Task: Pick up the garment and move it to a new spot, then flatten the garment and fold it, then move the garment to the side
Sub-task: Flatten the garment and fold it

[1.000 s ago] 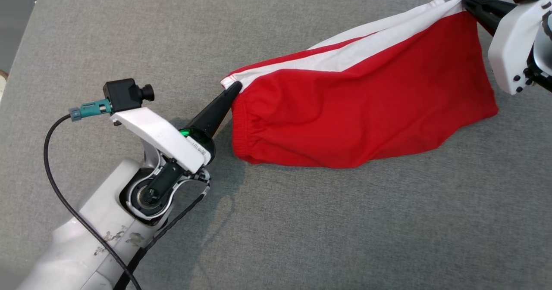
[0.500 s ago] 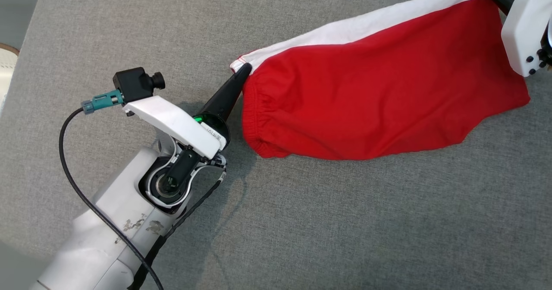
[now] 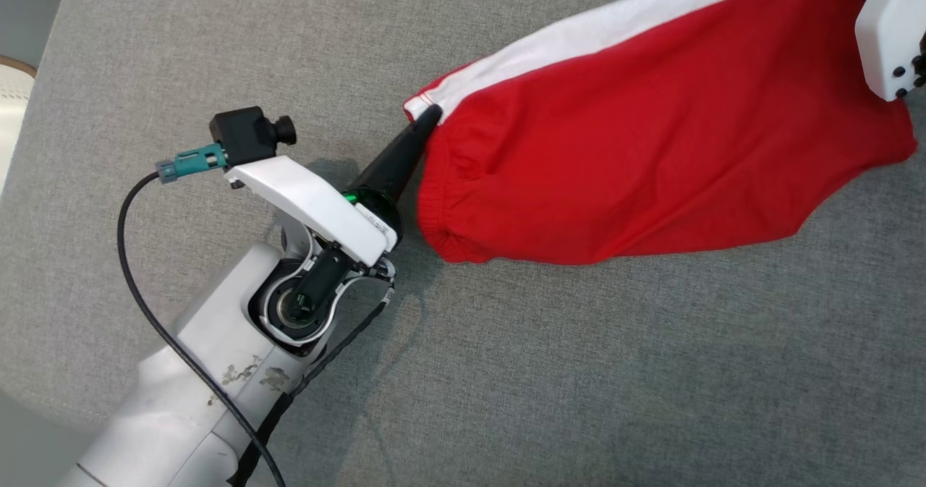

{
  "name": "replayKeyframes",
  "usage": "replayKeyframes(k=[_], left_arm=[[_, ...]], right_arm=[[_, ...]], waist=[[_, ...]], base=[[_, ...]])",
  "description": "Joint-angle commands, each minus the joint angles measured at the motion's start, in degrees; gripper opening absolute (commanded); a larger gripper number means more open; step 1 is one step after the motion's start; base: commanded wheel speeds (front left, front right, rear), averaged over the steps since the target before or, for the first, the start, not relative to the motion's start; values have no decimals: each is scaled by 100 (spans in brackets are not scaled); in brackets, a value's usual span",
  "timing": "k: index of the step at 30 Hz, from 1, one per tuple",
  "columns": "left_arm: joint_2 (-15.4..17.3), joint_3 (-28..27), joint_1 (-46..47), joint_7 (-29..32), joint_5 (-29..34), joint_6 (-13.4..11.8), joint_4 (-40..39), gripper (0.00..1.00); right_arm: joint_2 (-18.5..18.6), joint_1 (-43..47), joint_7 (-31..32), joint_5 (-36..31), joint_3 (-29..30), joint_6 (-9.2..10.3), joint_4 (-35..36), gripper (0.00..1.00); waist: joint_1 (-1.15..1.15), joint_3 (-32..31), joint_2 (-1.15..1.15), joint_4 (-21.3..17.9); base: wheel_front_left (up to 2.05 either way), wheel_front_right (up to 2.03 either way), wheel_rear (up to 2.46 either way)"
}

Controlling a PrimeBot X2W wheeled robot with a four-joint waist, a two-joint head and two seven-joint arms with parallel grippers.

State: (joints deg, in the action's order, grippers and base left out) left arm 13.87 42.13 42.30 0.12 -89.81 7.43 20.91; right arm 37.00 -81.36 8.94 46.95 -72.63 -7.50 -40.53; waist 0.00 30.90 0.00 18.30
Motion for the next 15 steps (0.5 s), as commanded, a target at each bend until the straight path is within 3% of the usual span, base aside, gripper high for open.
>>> replayKeyframes(k=[1, 2, 9, 15], left_arm=[[43, 60, 60, 74, 47, 9, -14, 80], [72, 79, 63, 56, 93, 9, -10, 100], [150, 176, -22, -146, 293, 9, 141, 100], [427, 226, -107, -591, 597, 9, 305, 100]], right_arm=[[-37, -14, -74, 55, 8, 2, -109, 100], [-60, -2, -94, 55, 3, 2, -157, 100], [-171, 141, -281, 26, -22, 2, -436, 100], [-330, 458, -906, 49, 143, 2, -791, 100]], waist=[[0, -8, 0, -7], [0, -22, 0, -14], [0, -248, 0, -120], [0, -681, 0, -287]], base=[[0, 0, 0], [0, 0, 0], [0, 0, 0], [0, 0, 0]])
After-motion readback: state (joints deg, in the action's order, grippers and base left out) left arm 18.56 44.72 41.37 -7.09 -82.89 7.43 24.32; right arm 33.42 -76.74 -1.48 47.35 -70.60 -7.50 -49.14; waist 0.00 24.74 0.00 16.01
